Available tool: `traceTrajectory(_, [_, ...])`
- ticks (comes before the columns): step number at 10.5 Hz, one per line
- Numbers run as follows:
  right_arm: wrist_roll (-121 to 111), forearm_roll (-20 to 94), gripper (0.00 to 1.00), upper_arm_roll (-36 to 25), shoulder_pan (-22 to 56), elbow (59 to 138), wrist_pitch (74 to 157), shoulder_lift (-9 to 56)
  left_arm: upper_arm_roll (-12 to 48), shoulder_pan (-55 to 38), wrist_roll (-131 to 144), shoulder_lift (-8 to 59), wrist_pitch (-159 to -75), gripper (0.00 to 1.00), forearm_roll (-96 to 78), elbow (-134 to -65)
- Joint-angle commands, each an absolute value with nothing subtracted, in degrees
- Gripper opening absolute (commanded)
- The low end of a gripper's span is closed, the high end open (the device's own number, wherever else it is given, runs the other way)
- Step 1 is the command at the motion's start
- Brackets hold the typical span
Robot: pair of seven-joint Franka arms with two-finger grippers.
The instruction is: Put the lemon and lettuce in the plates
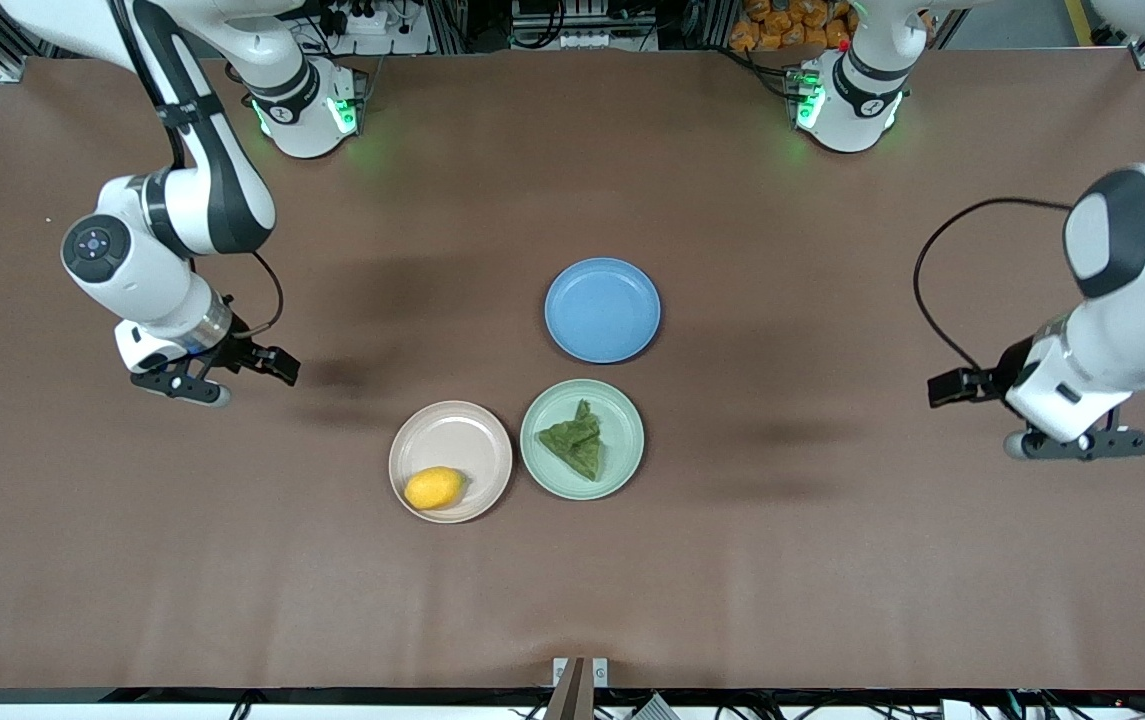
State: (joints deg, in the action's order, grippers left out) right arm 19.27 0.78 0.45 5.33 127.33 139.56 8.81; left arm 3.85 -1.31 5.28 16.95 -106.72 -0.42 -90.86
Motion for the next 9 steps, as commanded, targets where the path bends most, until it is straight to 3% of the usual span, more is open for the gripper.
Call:
traceTrajectory(1, [19.0,-1.3,1.0,0.8,3.2,130.0,134.3,1.0,3.5,-2.5,4.7,7.3,-105.7,1.0,0.6,-95.7])
traceTrajectory(4, [19.1,-1.9,1.0,0.9,2.0,126.5,128.4,-1.0,3.3,-4.0,4.7,3.1,-98.3,1.0,0.7,-94.3])
traceTrajectory(7, [19.2,-1.8,1.0,0.9,2.0,115.0,114.2,-0.4,3.3,-4.0,4.3,2.2,-89.8,1.0,0.7,-89.1])
traceTrajectory(9, [19.2,-1.8,1.0,0.9,1.9,110.6,109.3,-0.4,3.3,-4.0,3.5,1.3,-86.8,1.0,0.6,-88.0])
